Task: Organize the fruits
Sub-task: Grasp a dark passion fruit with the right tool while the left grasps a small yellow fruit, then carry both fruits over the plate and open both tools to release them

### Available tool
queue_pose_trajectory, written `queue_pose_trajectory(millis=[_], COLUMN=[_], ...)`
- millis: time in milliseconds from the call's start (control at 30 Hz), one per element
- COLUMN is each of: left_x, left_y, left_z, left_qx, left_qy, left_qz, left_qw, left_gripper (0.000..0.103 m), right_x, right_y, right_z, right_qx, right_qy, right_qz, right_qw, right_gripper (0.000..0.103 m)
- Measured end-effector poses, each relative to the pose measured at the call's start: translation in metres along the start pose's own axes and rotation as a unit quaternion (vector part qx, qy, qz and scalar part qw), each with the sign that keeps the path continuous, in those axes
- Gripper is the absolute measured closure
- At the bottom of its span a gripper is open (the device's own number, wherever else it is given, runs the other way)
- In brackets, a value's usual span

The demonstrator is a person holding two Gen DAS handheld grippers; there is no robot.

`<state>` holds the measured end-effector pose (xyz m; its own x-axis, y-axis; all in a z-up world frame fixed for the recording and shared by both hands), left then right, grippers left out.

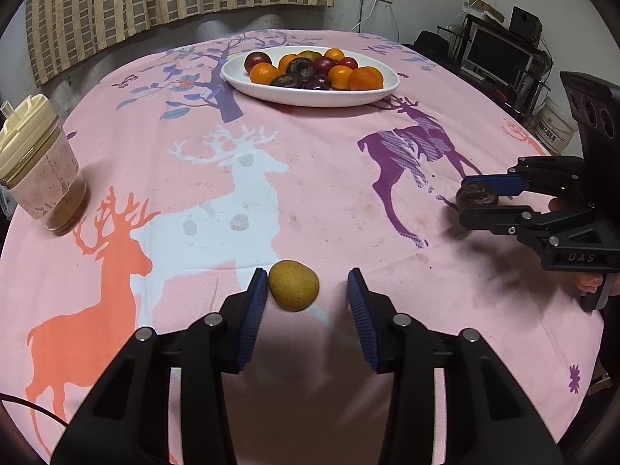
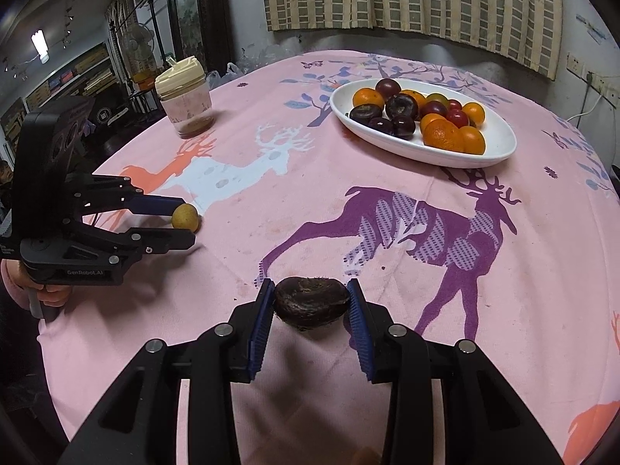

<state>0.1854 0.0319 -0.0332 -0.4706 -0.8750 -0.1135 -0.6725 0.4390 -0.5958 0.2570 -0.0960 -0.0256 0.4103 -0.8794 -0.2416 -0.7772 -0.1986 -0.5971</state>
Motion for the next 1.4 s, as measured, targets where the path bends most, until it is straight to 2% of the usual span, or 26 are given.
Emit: queue_pose_trajectory(millis=[233,367,433,1100,1233,1400], left_x=[0.001,-0.001,-0.002,0.005,0.003,0.002], left_y=[0.0,0.0,-0.002,-0.007,-0.019,-0.053], left_z=[0.001,0.0,0.0,-0.006,-0.009,-0.016], left_qx=[-0.005,-0.003,-0.001,0.022,0.03,0.054], left_qy=[-0.004,-0.007,0.002,0.001,0.001,0.001], left_qz=[0.002,-0.005,-0.01,-0.001,0.002,0.018], left_qw=[1.0,1.0,0.9999,0.9997,0.9995,0.9984], left_gripper=[0.067,0.076,0.076,0.076,0.076,0.076], right_x=[0.001,0.001,0.001,0.0,0.005,0.026], right_y=[0.0,0.0,0.0,0.001,-0.007,-0.025], right_z=[-0.001,-0.003,-0.004,-0.003,-0.014,-0.028], right_qx=[0.002,0.005,0.005,0.007,0.047,0.105], right_qy=[0.002,0.0,-0.001,-0.004,-0.014,-0.01], right_qz=[0.0,0.0,0.001,0.001,0.023,0.077], right_qw=[1.0,1.0,1.0,1.0,0.999,0.991], right_gripper=[0.065,0.065,0.065,0.065,0.065,0.065])
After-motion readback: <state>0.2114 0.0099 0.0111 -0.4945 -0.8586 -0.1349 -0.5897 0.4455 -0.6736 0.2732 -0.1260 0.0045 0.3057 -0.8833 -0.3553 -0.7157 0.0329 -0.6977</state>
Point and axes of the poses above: each gripper's, at about its wrist camera, not at the fingertips, and z roughly the way its jaws point, x to its right, y to its underside, the point moved 1 cm from there along z, roughly the way its jaws point, and after that the axes turned 15 degrees about z, right-handed, at the moved point
